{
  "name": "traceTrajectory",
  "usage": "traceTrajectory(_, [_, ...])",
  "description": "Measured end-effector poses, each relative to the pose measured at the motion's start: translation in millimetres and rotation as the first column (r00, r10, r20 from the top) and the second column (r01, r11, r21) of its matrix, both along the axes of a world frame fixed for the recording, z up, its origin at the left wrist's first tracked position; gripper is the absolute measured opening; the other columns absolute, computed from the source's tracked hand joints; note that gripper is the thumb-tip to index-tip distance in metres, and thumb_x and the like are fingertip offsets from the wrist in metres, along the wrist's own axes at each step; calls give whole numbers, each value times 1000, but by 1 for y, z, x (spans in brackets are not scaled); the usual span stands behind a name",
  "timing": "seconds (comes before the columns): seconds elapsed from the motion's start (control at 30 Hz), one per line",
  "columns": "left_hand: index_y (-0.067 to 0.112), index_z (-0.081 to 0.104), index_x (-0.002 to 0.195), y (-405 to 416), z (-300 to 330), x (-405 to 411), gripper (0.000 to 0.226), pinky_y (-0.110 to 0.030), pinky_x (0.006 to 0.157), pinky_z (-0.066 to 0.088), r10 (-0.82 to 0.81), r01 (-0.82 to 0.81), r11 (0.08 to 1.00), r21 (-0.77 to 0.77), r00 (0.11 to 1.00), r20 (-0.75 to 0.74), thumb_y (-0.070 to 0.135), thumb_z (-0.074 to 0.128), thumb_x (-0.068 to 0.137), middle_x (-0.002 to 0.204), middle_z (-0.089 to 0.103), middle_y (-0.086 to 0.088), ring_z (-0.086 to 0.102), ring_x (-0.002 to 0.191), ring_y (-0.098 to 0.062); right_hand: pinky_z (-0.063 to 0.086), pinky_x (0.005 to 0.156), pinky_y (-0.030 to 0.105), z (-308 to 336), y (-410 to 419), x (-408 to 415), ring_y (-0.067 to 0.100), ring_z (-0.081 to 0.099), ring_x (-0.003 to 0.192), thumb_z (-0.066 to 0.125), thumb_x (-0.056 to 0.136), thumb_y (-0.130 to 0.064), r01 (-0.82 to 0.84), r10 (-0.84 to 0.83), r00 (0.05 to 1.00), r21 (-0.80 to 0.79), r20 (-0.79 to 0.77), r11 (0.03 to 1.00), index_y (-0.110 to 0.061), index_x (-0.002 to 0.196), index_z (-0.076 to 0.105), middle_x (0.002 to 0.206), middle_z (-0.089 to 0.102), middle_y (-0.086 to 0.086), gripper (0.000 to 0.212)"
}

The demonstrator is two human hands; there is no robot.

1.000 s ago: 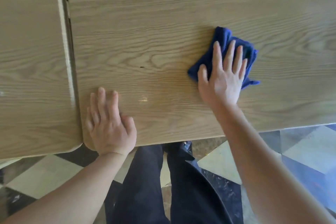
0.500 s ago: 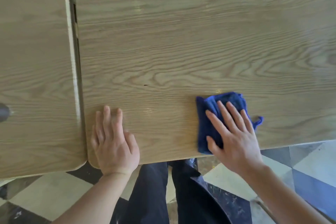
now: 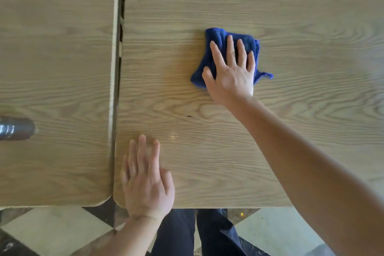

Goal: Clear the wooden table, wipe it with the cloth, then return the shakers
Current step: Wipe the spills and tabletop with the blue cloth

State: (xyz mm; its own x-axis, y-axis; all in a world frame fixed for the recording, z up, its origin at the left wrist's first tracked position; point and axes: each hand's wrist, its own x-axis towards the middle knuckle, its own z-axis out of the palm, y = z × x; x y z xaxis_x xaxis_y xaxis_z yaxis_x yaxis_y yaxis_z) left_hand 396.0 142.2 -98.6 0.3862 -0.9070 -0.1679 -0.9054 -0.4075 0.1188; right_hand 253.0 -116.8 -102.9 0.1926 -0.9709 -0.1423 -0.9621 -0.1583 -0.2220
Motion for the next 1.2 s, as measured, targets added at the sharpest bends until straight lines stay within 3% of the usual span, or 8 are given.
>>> traceTrajectory(0.17, [19, 34, 151, 0, -1, 1, 67, -50, 122, 20, -2, 3, 1000, 30, 1000, -27, 31, 34, 85, 165, 20, -7, 16, 154, -30, 4, 123, 56, -2, 12, 20, 31, 3, 154, 30, 95, -56, -9, 8, 1000, -11, -4, 1000, -30, 158, 17, 167, 8, 7, 69])
traceTrajectory(0.37, [22, 32, 152, 0, 4, 1, 67, -49, 123, 15, 19, -15, 997, 76, 999, -46, 32, 33, 86, 167, 14, -4, 8, 155, -26, 7, 122, 56, 12, 127, 19, 30, 6, 154, 40, 92, -56, -164, 162, 986, 58, 48, 985, -30, 156, 24, 166, 14, 5, 70])
traceTrajectory(0.53, [20, 36, 150, 0, 11, -2, 67, -49, 121, 16, 17, -14, 999, 47, 997, -75, 30, 37, 84, 166, 20, -5, 12, 155, -26, 12, 123, 52, 17, 210, -39, 23, 4, 155, 42, 92, -56, -248, 241, 969, 159, 63, 956, -34, 154, 28, 167, 13, -1, 68])
traceTrajectory(0.77, [17, 34, 149, -3, 21, -9, 66, -55, 120, 20, 30, -24, 998, 55, 994, -107, 31, 31, 84, 164, 22, -11, 15, 153, -31, 9, 125, 46, 19, 228, -106, 18, 6, 155, 42, 92, -57, -246, 241, 969, 161, 53, 956, -37, 154, 26, 166, 14, -7, 67])
traceTrajectory(0.9, [13, 37, 144, -9, 31, -21, 70, -58, 118, 23, 105, -97, 994, 55, 984, -147, 35, 34, 78, 161, 26, -17, 19, 150, -38, 12, 125, 46, 21, 227, -166, 16, 6, 155, 42, 92, -58, -123, 118, 992, 147, 43, 982, -38, 154, 27, 166, 15, -8, 66])
traceTrajectory(1.03, [13, 39, 145, -33, 41, -58, 69, -58, 114, 29, 179, -169, 960, 221, 983, -28, 39, 58, 84, 149, 35, -26, 29, 139, -46, 14, 124, 47, 21, 231, -239, 16, 7, 155, 42, 92, -59, 50, -55, 998, 153, 29, 987, -37, 153, 30, 166, 16, -7, 66])
traceTrajectory(1.2, [27, 39, 147, -61, 46, -191, 72, -48, 101, 42, -44, 69, 969, 235, 993, -112, 35, 69, 81, 139, 39, -16, 39, 126, -38, 10, 125, 45, 19, 224, -340, 16, 9, 154, 42, 91, -60, 151, -159, 986, 124, 51, 981, -38, 152, 32, 165, 17, -9, 66])
